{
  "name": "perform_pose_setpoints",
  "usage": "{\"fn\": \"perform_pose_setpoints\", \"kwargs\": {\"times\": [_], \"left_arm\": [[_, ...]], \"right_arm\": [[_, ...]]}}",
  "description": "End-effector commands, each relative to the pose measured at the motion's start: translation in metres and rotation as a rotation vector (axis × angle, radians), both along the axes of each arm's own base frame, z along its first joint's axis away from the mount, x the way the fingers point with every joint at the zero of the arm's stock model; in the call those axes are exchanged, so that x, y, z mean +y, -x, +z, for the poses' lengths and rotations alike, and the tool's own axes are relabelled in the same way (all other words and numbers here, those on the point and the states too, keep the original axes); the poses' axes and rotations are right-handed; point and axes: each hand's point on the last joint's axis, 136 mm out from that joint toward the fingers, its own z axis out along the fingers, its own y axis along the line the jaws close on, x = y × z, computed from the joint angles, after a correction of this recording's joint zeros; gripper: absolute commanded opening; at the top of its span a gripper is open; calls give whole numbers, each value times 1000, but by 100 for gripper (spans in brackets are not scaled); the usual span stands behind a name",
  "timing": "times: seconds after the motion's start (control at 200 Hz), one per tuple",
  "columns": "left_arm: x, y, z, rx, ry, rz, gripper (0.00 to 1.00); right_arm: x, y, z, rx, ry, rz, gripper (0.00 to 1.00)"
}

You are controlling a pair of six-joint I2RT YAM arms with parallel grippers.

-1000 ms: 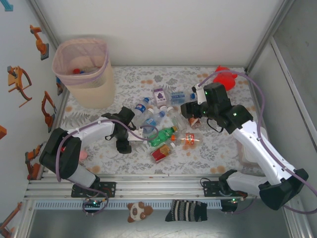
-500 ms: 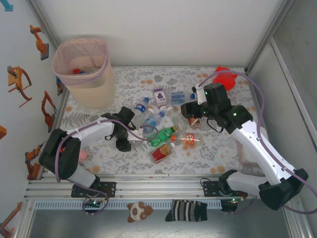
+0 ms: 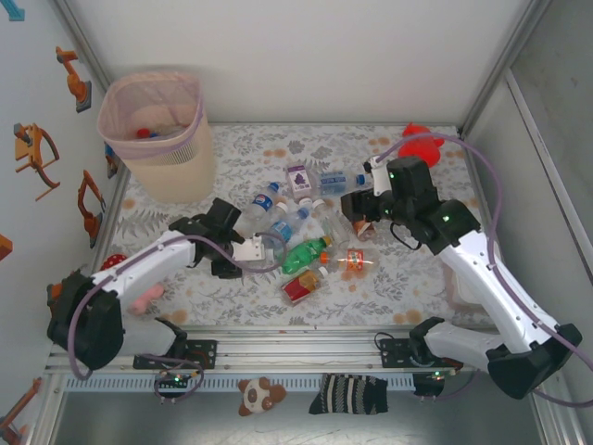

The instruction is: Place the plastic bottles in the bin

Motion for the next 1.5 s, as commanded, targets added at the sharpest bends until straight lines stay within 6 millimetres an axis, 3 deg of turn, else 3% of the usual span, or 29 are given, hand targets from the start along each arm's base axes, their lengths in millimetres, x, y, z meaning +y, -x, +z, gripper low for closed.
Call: {"fn": "perform_pose_setpoints", "kwargs": {"times": [0.0,0.335,0.786,0.971,1.237,1.342,1.497], "left_arm": [[-9,3,27,-5,126,6,57],[-20,-28,118,-68,458,219,54],[11,-98,228,-284,603,638,54],[38,-130,269,-400,634,792,56],[93,-170,326,-536,718,995,56],[116,-186,339,-570,717,1061,56],[148,-211,340,-580,707,1161,55]], "right_arm": [[-3,3,13,-29,-14,2,75],[-5,6,21,-35,-34,-11,75],[-2,6,29,-39,-61,-4,75],[0,5,32,-43,-65,2,74],[2,3,34,-43,-67,7,74],[3,2,35,-44,-68,8,74],[4,1,34,-43,-66,10,74]]}}
